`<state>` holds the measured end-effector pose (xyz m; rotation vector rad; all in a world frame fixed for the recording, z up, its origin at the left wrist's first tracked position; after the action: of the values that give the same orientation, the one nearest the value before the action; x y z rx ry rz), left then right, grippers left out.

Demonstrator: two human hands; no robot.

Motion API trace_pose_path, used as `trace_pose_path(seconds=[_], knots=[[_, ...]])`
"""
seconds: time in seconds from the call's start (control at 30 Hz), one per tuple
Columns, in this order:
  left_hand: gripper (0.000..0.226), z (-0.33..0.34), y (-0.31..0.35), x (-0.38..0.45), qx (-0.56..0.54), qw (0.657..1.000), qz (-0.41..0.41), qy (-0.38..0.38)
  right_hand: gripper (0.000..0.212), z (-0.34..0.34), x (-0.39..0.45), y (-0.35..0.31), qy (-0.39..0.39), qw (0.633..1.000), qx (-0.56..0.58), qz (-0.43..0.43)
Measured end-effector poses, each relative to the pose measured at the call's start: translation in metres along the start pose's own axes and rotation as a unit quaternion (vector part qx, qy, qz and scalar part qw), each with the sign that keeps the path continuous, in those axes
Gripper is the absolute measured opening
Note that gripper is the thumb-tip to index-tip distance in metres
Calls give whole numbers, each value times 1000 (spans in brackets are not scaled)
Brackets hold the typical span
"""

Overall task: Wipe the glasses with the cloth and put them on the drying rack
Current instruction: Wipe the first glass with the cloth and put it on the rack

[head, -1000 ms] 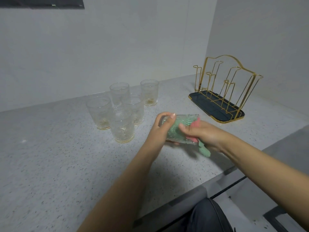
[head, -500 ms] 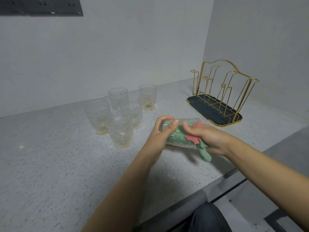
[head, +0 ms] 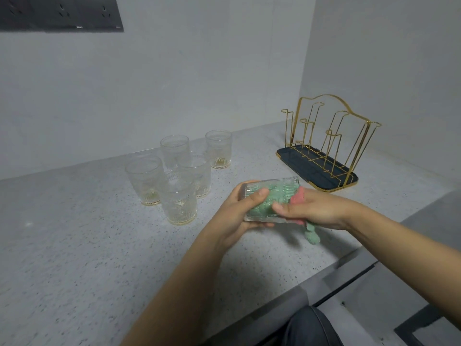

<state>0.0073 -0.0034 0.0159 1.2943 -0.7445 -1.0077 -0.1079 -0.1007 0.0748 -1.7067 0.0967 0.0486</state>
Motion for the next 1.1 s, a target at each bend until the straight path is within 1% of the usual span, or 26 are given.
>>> trace_pose_path(seconds=[0.03, 0.07, 0.1, 0.13, 0.2, 0.23, 0.27, 0.3, 0.37, 0.4, 0.43, 0.47, 0.53, 0.57, 0.63, 0.67, 0.73, 0.77, 0.8, 0.83, 0.87, 0.93, 1.0, 1.03, 1.07, 1.1], knots=[[61, 0, 1, -1, -5, 1000, -17, -11, 26, 3, -2, -1, -44, 997, -69, 7], [65, 1, 1, -2, -14, 999, -38, -19, 26, 4, -2, 0, -74, 983, -166, 8], [67, 1, 1, -3, -28, 998, -59, -23, 29, 3, -2, 0, -93, 957, -275, -3], [65, 0, 1, -4, -44, 996, -76, -24, 35, 2, -2, 1, -93, 920, -380, -33], [58, -2, 3, -5, -60, 993, -97, -26, 49, -5, -2, 6, -69, 825, -549, -116], [57, -3, 4, -6, -63, 992, -105, -29, 54, -10, -1, 10, -58, 776, -612, -141], [58, -4, 4, -6, -67, 990, -116, -35, 56, -14, 0, 13, -61, 738, -658, -140], [60, -4, 5, -7, -74, 988, -130, -42, 53, -17, 1, 14, -60, 711, -685, -143], [67, -3, 4, -7, -86, 982, -156, -53, 44, -22, 2, 13, -49, 690, -704, -161], [70, -2, 3, -7, -92, 980, -164, -65, 43, -23, 3, 14, -47, 694, -696, -178], [73, -3, 2, -6, -101, 977, -169, -78, 42, -21, 3, 13, -43, 710, -678, -185], [74, -3, 2, -5, -116, 974, -172, -90, 40, -21, 4, 12, -37, 739, -644, -196], [75, -4, 0, -4, -167, 966, -171, -98, 38, -24, 7, 10, 5, 802, -566, -191], [73, -4, 0, -3, -194, 963, -164, -93, 38, -25, 8, 8, 33, 827, -532, -180], [68, -4, -2, 0, -225, 962, -139, -66, 38, -27, 6, -2, 89, 891, -425, -135], [69, -4, -4, 2, -223, 966, -125, -44, 34, -27, 5, -7, 113, 920, -360, -107], [77, -6, -6, 5, -208, 973, -101, -11, 18, -28, 6, -11, 127, 958, -245, -79], [80, -8, -7, 6, -194, 976, -95, -6, 13, -31, 6, -13, 128, 970, -193, -72], [83, -9, -6, 6, -172, 981, -93, -9, 13, -34, 6, -16, 125, 980, -144, -64], [88, -12, -6, 6, -145, 985, -92, -22, 19, -39, 7, -19, 119, 985, -111, -50], [95, -13, -4, 4, -119, 988, -90, -45, 27, -44, 8, -20, 108, 990, -92, -25], [107, -14, -3, 2, -65, 990, -77, -98, 36, -52, 10, -23, 71, 995, -73, 19], [109, -13, -4, 0, 19, 989, -63, -133, 40, -52, 12, -20, 43, 997, -49, 42], [109, -12, -5, 0, 50, 988, -59, -137, 43, -49, 15, -17, 48, 997, -38, 44], [107, -11, -6, 1, 57, 989, -58, -127, 42, -46, 16, -14, 72, 996, -33, 33], [106, -11, -7, 2, 38, 992, -57, -106, 36, -40, 17, -12, 114, 993, -40, 12]])
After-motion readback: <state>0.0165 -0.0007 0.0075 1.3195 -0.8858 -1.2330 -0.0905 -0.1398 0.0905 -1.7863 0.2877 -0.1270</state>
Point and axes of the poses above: each hand's wrist, its own x-axis towards the middle knuckle, its own z-axis out of the palm, y = z × x, the point moved 2 cm from there along x, towards the middle knuckle, and after that the axes turned 15 degrees about x, right-handed, at the moved point
